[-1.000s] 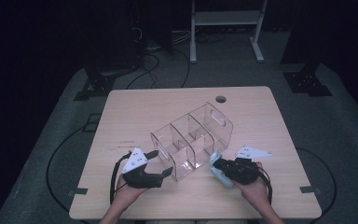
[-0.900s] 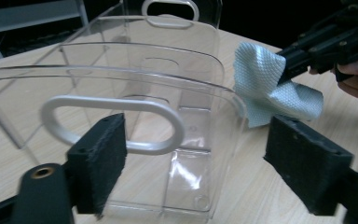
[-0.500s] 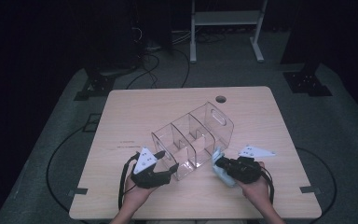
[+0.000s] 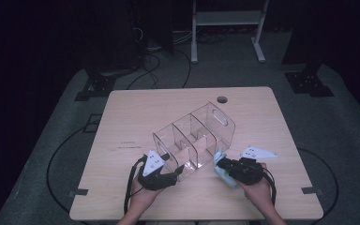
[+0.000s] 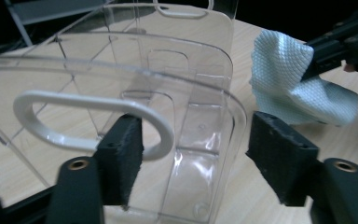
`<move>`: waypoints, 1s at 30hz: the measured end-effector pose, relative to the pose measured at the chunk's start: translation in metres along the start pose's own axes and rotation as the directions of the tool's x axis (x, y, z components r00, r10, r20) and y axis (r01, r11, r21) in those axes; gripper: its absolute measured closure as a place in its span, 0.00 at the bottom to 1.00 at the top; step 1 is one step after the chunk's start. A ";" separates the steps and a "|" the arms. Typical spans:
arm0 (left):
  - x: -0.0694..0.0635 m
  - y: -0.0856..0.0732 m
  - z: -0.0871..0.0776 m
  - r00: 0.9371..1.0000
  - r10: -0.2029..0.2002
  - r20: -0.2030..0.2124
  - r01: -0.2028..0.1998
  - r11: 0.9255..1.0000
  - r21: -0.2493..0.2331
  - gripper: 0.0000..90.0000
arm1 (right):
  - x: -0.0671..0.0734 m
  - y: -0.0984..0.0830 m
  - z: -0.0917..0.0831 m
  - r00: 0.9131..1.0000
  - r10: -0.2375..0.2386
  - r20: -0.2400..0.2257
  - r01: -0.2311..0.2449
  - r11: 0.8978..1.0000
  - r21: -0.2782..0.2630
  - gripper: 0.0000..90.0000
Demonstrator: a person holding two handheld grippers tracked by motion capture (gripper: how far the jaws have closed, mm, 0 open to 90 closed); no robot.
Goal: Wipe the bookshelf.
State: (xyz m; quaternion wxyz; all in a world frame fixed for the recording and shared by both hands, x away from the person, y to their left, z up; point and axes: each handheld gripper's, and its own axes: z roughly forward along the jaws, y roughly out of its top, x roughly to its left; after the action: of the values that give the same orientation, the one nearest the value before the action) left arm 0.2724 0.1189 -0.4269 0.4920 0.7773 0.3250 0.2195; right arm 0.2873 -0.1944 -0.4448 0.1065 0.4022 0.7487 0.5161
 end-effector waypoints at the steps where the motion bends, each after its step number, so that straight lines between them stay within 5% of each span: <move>1: 0.000 0.000 0.002 1.000 -0.001 -0.007 0.001 1.000 0.005 0.42 | 0.000 0.000 0.000 1.000 0.000 0.000 0.000 1.000 0.000 0.89; 7: 0.002 -0.004 0.004 1.000 0.000 -0.002 0.000 1.000 -0.024 0.53 | -0.003 -0.001 -0.001 1.000 0.006 0.008 -0.006 1.000 -0.002 0.89; 17: 0.014 -0.009 -0.005 0.994 0.045 0.096 -0.043 0.999 -0.026 0.53 | -0.016 0.002 -0.020 0.998 0.034 0.052 -0.032 0.999 -0.037 0.88; 23: 0.021 -0.012 -0.012 0.980 0.082 0.180 -0.077 0.996 -0.032 0.53 | -0.018 0.001 -0.035 0.996 0.031 0.079 -0.028 0.999 -0.043 0.88; 26: 0.025 -0.011 -0.015 0.968 0.103 0.230 -0.101 0.995 -0.020 0.53 | -0.019 -0.002 -0.040 0.995 0.035 0.089 -0.032 0.999 -0.038 0.88; 30: 0.029 -0.013 -0.016 0.961 0.115 0.251 -0.110 0.993 -0.034 0.53 | -0.020 -0.006 -0.046 0.994 0.041 0.100 -0.037 0.999 -0.035 0.88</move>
State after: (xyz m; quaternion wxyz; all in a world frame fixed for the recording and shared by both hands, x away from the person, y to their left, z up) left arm 0.2778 0.1537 -0.4315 0.5237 0.8113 0.2126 0.1495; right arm 0.2709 -0.2417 -0.4346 0.1405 0.4404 0.7258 0.5094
